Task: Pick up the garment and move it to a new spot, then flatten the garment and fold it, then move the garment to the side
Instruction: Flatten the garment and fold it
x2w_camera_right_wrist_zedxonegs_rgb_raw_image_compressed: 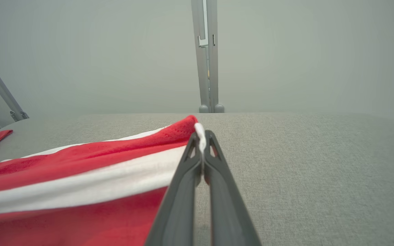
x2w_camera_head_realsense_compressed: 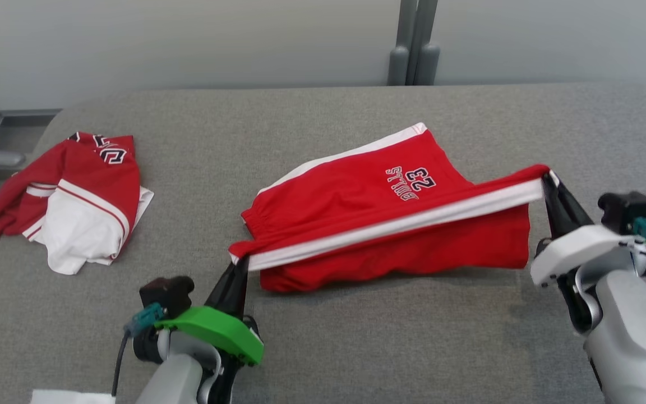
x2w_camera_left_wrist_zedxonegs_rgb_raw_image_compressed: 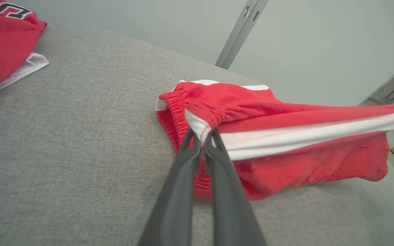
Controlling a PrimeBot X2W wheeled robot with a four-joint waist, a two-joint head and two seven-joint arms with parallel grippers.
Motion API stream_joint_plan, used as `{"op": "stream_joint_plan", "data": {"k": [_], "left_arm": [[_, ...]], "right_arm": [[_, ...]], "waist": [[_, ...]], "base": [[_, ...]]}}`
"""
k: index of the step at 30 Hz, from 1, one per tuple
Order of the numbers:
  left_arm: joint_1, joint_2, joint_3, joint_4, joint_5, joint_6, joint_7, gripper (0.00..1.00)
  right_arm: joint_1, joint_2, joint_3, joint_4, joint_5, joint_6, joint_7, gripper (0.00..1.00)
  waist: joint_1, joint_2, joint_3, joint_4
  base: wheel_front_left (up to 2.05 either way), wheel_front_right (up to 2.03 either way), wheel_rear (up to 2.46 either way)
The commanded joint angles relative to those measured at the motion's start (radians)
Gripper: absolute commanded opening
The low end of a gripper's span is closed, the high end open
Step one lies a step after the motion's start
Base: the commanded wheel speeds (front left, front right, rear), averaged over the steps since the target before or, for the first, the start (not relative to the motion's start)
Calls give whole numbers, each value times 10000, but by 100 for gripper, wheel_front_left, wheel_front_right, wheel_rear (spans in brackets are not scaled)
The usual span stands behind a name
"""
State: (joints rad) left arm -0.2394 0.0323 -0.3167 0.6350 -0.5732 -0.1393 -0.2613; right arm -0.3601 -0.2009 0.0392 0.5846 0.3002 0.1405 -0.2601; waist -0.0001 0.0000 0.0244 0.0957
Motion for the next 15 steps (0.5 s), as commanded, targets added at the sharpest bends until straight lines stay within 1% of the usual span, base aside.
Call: {"op": "stream_joint_plan", "data": {"k": [1, 5, 6, 11, 15], "left_arm": [[-552, 339, 80, 273, -194, 167, -54, 0], [-1783, 328, -123, 786, -571, 164, -54, 0], [-2299, 317, -215, 984, -849, 150, -54, 0], [-3411, 308, -553, 1256, -1492, 206, -54, 0], [-4076, 263, -1012, 1117, -1933, 300, -54, 0]], "right_arm": [[-762, -366, -213, 411, -269, -179, -72, 0], [-2440, -416, -59, 1429, -875, -177, -66, 0], [-3147, -444, -57, 1914, -1160, -177, -66, 0], [-4528, -445, -254, 2883, -1761, -176, -63, 0], [-5315, -293, -35, 3197, -2138, -167, -57, 0]], "waist": [[1, 0, 1239, 668], [1, 0, 2115, 926], [1, 0, 2531, 1013], [1, 0, 3378, 1206], [1, 0, 3914, 1315]], "base": [[0, 0, 0], [0, 0, 0], [0, 0, 0], [0, 0, 0], [0, 0, 0]]}}
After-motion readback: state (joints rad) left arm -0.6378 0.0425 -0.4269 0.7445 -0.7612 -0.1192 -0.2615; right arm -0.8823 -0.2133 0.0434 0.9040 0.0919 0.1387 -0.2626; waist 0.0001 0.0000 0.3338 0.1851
